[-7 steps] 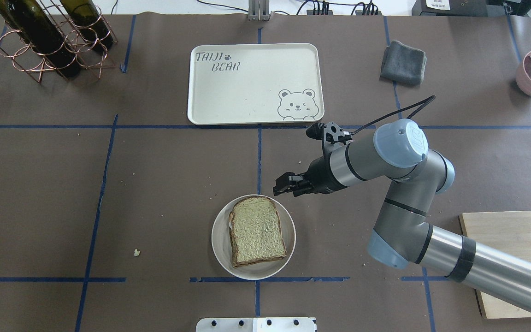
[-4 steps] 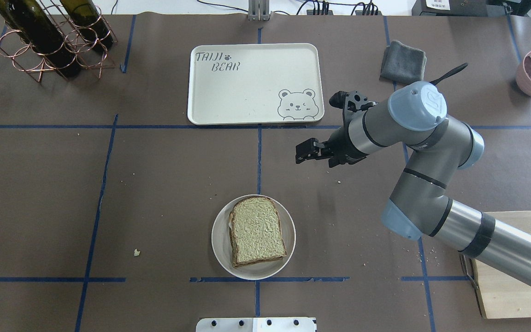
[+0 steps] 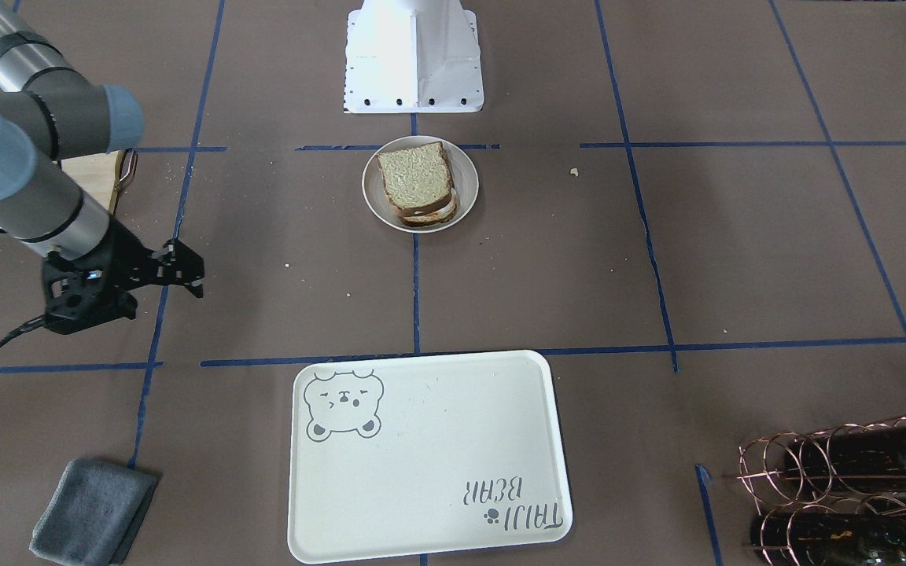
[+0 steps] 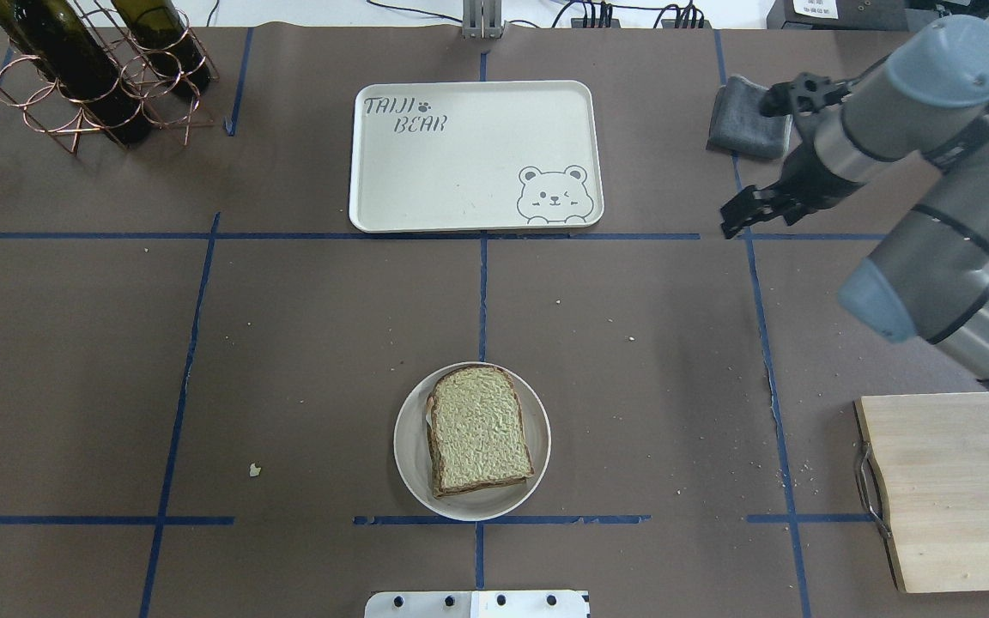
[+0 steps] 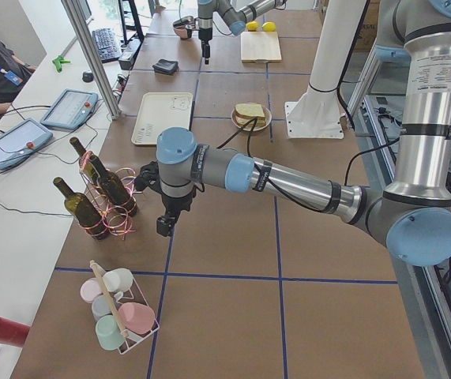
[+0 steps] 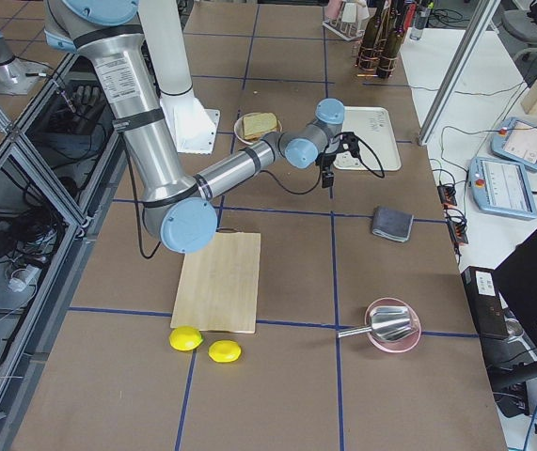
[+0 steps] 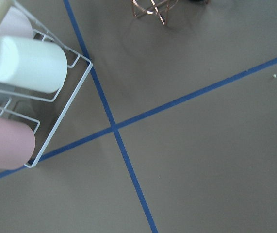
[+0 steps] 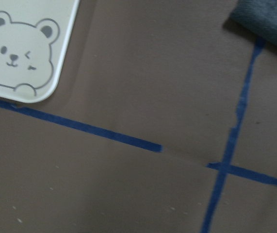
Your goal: Make sandwich and place on tray
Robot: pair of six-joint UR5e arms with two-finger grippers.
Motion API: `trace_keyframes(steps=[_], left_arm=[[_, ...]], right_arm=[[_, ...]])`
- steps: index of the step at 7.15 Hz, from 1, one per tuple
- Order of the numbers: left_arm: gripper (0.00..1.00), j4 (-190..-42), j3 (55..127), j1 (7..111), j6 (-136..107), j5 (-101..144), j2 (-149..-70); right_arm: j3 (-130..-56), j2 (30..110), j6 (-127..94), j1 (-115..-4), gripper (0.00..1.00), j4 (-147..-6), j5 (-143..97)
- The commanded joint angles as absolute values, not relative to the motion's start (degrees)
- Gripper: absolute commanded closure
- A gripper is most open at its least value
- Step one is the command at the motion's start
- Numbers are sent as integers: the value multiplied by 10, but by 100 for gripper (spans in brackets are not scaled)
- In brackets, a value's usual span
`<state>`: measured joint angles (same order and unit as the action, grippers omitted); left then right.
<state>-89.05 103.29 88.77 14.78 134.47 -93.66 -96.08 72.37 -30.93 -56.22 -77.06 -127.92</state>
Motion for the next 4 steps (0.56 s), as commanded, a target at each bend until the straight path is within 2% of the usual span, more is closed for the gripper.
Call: trace_keyframes(steps=[1, 4], left_arm=[[0, -921, 1026, 875, 100, 1417, -950], [0, -1051, 1070, 729, -40, 1401, -947]], right_arm=[[-965, 813, -68, -683, 0, -820, -1316], [-983, 921, 28, -841, 0, -865, -1345]])
